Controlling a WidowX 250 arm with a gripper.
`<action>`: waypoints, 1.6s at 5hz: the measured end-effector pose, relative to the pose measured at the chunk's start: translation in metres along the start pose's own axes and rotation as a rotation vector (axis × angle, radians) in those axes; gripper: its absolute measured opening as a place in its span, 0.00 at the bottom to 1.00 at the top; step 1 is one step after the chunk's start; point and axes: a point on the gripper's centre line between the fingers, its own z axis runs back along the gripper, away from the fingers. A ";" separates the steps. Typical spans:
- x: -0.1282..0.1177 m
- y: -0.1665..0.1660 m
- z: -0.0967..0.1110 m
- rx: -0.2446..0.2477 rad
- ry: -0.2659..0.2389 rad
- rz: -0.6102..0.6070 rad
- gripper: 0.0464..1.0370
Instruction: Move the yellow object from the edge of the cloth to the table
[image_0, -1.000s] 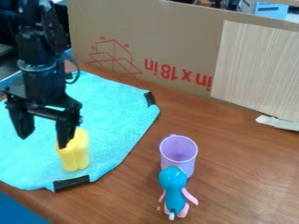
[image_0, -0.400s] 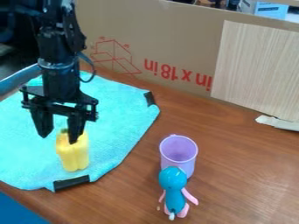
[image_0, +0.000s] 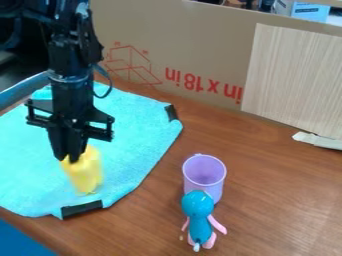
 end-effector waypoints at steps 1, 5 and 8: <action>-0.005 -0.004 0.003 -0.025 0.032 -0.012 0.04; 0.057 -0.110 0.047 -0.128 0.039 -0.045 0.04; 0.087 -0.165 0.038 -0.076 0.042 -0.063 0.04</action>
